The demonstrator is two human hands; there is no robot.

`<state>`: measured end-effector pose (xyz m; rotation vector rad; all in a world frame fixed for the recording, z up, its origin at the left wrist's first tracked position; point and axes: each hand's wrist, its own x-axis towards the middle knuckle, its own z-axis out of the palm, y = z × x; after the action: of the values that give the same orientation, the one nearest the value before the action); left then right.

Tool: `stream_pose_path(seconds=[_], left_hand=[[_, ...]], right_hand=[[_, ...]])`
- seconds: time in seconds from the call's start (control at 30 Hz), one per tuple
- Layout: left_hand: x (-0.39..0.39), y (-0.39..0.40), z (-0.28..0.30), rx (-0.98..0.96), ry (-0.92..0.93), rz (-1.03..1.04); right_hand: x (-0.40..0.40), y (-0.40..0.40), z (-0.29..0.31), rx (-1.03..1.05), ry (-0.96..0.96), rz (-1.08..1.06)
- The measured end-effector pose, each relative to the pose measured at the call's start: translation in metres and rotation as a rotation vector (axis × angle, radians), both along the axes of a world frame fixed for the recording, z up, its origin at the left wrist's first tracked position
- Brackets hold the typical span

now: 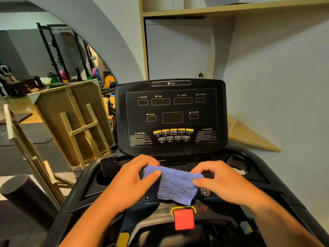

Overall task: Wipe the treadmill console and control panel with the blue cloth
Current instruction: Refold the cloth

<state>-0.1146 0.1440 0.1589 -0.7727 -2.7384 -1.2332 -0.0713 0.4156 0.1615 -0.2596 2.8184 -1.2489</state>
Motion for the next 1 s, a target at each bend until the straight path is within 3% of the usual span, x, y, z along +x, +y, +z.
stream_pose_path(seconds=[0.07,0.13,0.2,0.23,0.33,0.4,0.57,0.63,0.73,0.83,0.93,1.0], left_hand=[[0.004,0.004,0.029,0.152,-0.143,-0.081],[0.007,0.014,0.061,0.342,-0.175,-0.126],[0.006,0.03,0.086,0.521,-0.229,-0.129],[0.005,0.037,0.093,0.557,-0.239,-0.117],[0.0,0.055,0.092,0.463,-0.166,-0.029],[-0.006,0.059,0.074,0.335,-0.091,0.088],[-0.023,0.054,0.022,0.083,-0.064,0.231],[-0.026,0.056,0.017,0.132,-0.143,0.195],[-0.032,0.059,0.03,0.388,-0.377,0.1],[-0.041,0.057,0.037,0.45,-0.417,0.069],[-0.05,0.045,0.013,0.539,-0.473,0.142],[-0.055,0.028,-0.021,0.465,-0.417,0.241]], right_hand=[[0.004,0.006,0.024,-0.315,-0.074,0.112],[0.004,0.009,0.047,-0.821,-0.077,0.178],[0.003,-0.001,0.066,-1.281,-0.136,0.09],[-0.002,-0.006,0.064,-1.416,-0.209,0.004],[-0.003,-0.031,0.049,-1.483,-0.22,-0.154],[0.003,-0.043,0.028,-1.582,-0.337,-0.213],[0.019,-0.051,-0.011,-1.763,-0.609,-0.163],[0.018,-0.05,-0.012,-1.72,-0.62,-0.122],[0.014,-0.039,-0.003,-1.568,-0.529,-0.159],[0.008,-0.021,0.003,-1.655,-0.397,-0.233],[0.006,-0.017,-0.011,-1.688,-0.427,-0.298],[0.005,-0.015,-0.027,-1.651,-0.466,-0.375]])
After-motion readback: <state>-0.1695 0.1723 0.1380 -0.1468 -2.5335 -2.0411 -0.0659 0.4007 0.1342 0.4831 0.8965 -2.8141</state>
